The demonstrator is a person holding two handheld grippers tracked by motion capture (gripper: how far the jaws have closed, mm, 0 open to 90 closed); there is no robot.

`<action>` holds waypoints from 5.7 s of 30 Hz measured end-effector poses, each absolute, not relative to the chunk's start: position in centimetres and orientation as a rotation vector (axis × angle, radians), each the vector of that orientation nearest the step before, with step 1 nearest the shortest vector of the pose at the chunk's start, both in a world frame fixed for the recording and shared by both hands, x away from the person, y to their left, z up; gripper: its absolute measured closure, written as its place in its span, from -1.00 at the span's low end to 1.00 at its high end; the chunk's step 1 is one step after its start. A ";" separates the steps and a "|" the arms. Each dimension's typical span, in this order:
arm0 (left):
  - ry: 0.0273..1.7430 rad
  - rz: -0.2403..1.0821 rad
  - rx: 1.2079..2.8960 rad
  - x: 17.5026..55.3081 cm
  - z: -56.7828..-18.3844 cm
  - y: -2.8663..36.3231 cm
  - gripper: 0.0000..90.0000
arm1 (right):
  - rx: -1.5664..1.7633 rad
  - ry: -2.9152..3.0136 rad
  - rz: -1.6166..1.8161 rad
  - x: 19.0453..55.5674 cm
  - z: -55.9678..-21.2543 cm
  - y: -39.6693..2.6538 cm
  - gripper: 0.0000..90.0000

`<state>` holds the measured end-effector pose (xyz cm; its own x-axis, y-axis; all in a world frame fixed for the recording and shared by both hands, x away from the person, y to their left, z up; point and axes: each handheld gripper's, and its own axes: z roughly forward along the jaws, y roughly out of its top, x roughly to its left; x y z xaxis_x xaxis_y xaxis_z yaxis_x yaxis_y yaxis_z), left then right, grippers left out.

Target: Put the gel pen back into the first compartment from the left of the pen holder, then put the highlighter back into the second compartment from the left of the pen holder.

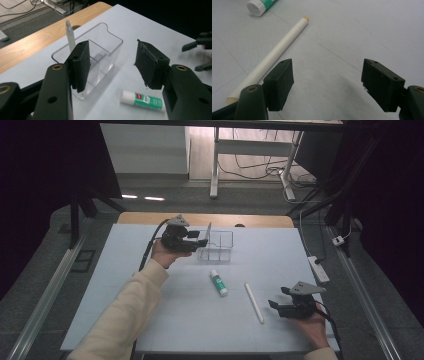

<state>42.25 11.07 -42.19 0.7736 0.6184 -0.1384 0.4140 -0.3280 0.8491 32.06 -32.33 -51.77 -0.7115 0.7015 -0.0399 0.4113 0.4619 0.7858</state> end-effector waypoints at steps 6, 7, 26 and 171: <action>0.799 0.261 1.992 40.2 -42.9 11.9 -0.04 | 0.937 2.354 1.125 32.0 -51.6 -32.4 -0.41; 0.803 0.259 1.996 39.9 -43.0 12.1 -0.05 | 0.938 2.355 1.127 32.0 -51.6 -32.3 -0.41; 0.836 0.300 2.046 32.5 -46.1 16.9 -0.17 | 0.900 2.332 1.142 31.9 -51.4 -32.2 -0.41; 1.012 0.358 2.073 26.2 -51.1 23.2 -0.38 | 1.069 2.633 0.666 38.4 -49.9 -20.4 -0.04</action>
